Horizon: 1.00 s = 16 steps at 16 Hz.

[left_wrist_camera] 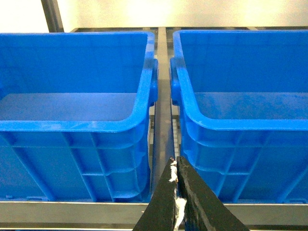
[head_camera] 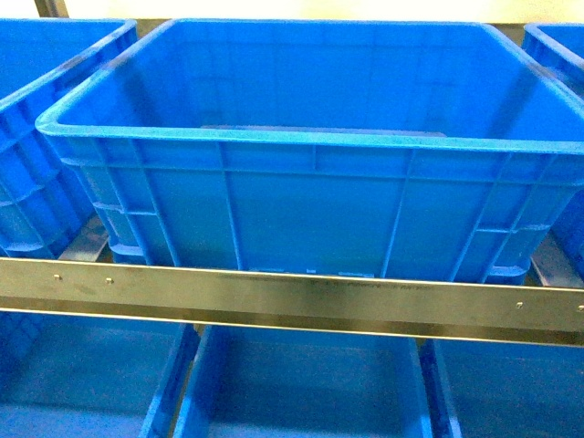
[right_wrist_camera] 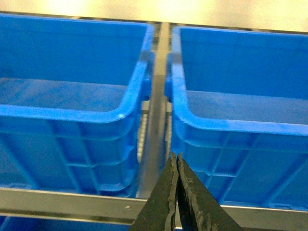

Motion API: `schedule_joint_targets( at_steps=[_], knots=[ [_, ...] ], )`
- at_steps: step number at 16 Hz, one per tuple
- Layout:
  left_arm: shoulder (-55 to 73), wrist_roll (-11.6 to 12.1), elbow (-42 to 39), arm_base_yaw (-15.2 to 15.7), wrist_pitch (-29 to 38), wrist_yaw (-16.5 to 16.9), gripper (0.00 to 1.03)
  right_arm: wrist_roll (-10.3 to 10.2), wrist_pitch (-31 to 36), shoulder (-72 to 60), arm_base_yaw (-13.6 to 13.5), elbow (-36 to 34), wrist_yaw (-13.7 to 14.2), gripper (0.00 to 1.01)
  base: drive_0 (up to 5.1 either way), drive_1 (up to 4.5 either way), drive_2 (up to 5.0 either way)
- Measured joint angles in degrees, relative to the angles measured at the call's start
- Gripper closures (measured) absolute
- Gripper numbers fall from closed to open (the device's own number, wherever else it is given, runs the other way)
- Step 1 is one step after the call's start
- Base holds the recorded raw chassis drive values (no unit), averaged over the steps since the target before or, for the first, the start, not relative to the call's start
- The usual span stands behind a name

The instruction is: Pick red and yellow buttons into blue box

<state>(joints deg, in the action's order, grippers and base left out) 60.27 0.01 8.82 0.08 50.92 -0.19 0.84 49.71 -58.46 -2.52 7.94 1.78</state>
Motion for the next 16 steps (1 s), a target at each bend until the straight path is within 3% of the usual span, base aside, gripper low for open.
schedule_joint_targets(
  at_steps=[1, 2, 3, 4, 6, 8, 16],
  knots=[
    [-4.13, 0.0, -2.19, -0.13, -2.32, 0.15, 1.01, -0.02, -2.27, 4.37, 2.8, -1.9, -1.31, 0.99, 0.0, 0.0, 0.0],
    [-6.36, 0.0, -3.08, -0.13, -3.72, 0.15, 1.01, 0.0, -1.6, 5.99, 2.86, -3.28, -1.49, 0.99, 0.0, 0.0, 0.0],
    [-6.58, 0.0, -4.94, -0.13, 0.26, 0.15, 1.01, 0.0, 0.24, 5.99, 2.75, -4.76, -1.75, 0.99, 0.0, 0.0, 0.0],
    [-7.72, 0.0, -5.99, -0.13, -1.36, 0.17, 1.01, -0.02, -2.34, 7.32, 2.58, -5.88, -1.75, 0.99, 0.0, 0.0, 0.0],
    [-18.36, 0.0, -7.82, -0.09, -10.34, 0.17, 1.01, 0.0, -10.84, 18.51, 2.54, -7.04, -1.79, 0.99, 0.0, 0.0, 0.0],
    [-22.99, 0.0, -7.96, -0.09, -15.02, 0.15, 1.01, -0.02, -15.41, 23.17, 2.54, -7.19, -1.79, 0.99, 0.0, 0.0, 0.0],
    [-37.59, 0.0, -8.0, -0.09, -28.2, 0.15, 1.01, 0.0, -28.35, 37.09, 2.54, -7.23, -1.79, 0.99, 0.0, 0.0, 0.0]
  ],
)
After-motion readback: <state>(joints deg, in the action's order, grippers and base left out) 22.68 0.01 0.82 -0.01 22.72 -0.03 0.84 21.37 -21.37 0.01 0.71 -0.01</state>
